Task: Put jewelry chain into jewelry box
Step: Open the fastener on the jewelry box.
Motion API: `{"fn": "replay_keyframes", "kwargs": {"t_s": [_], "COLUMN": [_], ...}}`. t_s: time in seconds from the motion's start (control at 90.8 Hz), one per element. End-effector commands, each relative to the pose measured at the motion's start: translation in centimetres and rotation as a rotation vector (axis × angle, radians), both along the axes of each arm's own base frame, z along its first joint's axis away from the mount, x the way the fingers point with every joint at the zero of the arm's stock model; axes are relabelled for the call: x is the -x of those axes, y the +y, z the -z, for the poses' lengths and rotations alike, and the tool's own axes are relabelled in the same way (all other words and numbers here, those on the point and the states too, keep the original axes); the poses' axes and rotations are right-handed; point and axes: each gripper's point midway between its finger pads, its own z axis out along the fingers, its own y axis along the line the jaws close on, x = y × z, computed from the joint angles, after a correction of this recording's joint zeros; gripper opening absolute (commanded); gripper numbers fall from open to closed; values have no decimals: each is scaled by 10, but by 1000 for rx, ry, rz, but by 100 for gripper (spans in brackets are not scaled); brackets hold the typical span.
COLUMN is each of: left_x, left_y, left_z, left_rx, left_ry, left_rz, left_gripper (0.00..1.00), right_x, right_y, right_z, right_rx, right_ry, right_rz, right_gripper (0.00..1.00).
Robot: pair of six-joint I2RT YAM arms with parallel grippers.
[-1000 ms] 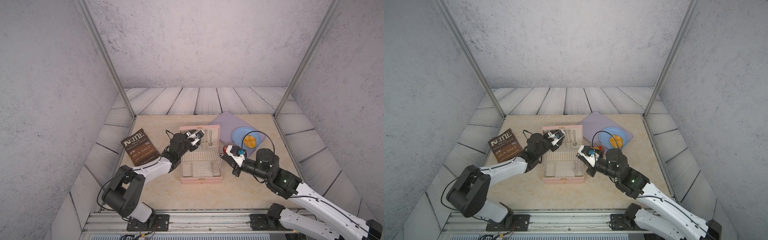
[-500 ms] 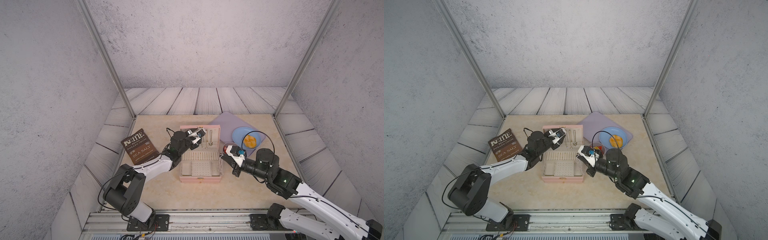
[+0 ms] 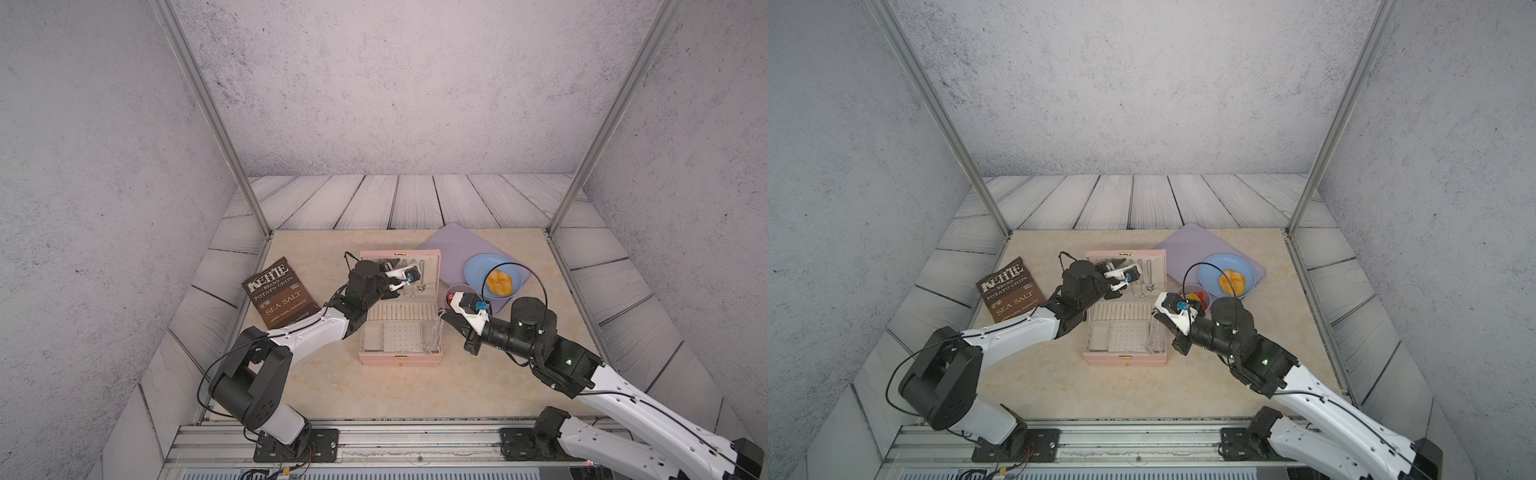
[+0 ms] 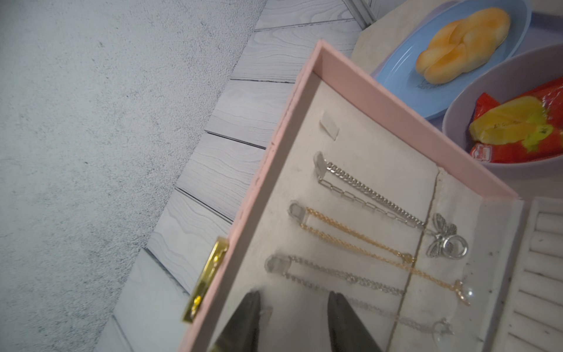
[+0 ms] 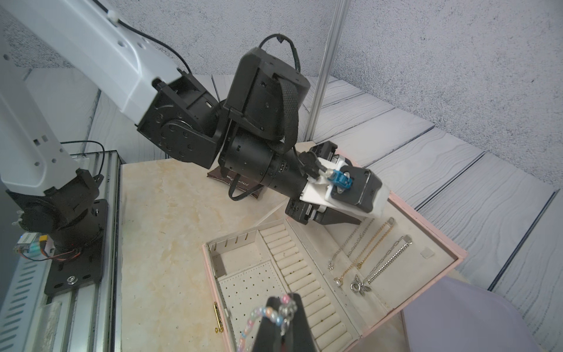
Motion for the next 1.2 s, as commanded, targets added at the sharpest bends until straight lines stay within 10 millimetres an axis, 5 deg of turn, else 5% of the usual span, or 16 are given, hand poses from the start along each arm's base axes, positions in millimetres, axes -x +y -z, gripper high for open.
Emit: {"fn": "replay_keyframes", "kwargs": {"t_s": [0.0, 0.209, 0.661, 0.804, 1.013, 1.189], "left_x": [8, 13, 22, 26, 60, 91], "left_y": [6, 10, 23, 18, 12, 31], "left_z": [41, 65, 82, 41, -52, -81], "left_rx": [-199, -284, -267, -102, 249, 440], "left_ry": [54, 61, 123, 127, 239, 322], "left_rz": [-21, -63, -107, -102, 21, 5], "left_gripper": [37, 33, 32, 38, 67, 70], "right_x": [2, 2, -5, -10, -22, -32], "right_y": [3, 2, 2, 2, 6, 15], "right_z": [0, 0, -4, -6, -9, -14], "right_rx": [-5, -8, -15, -8, 3, 23], "right_ry": [-4, -1, 11, 33, 79, 111], "right_rz": [-16, -14, 20, 49, 95, 104], "right_gripper": [0, 0, 0, 0, 0, 0]}}
